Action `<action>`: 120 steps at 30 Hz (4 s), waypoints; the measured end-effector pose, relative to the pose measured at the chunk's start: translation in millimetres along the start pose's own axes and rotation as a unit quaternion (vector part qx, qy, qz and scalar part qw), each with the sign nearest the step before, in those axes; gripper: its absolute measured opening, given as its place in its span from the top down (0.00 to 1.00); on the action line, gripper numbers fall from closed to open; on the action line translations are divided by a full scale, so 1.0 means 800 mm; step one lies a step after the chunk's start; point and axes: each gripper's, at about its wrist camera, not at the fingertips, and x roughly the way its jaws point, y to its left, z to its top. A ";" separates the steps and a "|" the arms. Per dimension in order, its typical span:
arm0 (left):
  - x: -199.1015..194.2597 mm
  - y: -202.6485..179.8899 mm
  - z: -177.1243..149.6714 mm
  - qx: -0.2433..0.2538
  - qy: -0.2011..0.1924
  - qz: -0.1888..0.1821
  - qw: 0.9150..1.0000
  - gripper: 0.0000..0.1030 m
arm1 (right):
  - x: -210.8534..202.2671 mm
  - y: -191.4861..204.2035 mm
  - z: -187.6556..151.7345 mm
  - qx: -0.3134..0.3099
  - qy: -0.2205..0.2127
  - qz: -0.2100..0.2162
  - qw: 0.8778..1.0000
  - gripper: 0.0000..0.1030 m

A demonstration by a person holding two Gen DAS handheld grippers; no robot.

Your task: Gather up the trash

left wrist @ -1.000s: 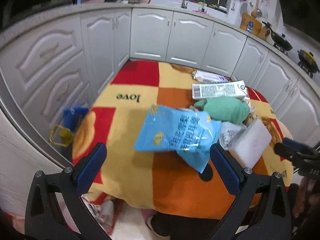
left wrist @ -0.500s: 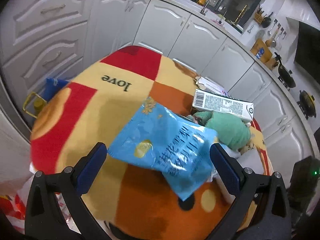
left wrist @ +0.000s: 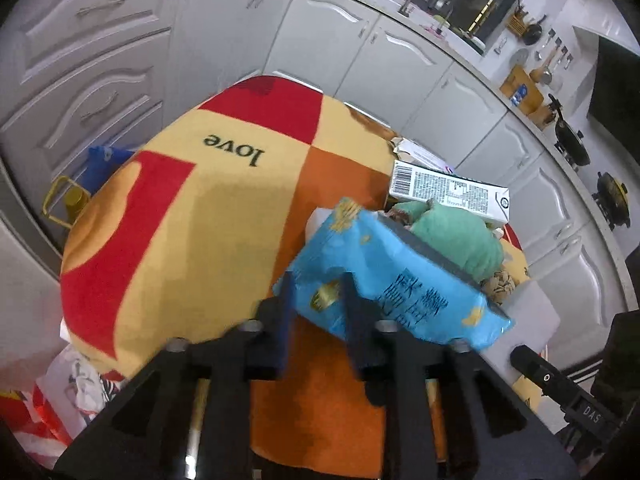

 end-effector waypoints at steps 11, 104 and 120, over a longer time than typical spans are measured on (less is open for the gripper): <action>-0.013 0.001 -0.016 -0.068 0.019 -0.056 0.996 0.28 | -0.020 -0.008 -0.003 -0.006 -0.004 0.002 1.000 0.67; 0.069 -0.398 -0.079 0.288 0.054 -0.071 0.953 0.41 | -0.202 -0.270 -0.024 0.144 -0.102 -0.176 0.968 0.44; -0.013 -0.216 -0.017 0.215 0.021 -0.006 0.976 0.41 | -0.127 -0.149 0.013 0.052 -0.064 -0.111 0.990 0.36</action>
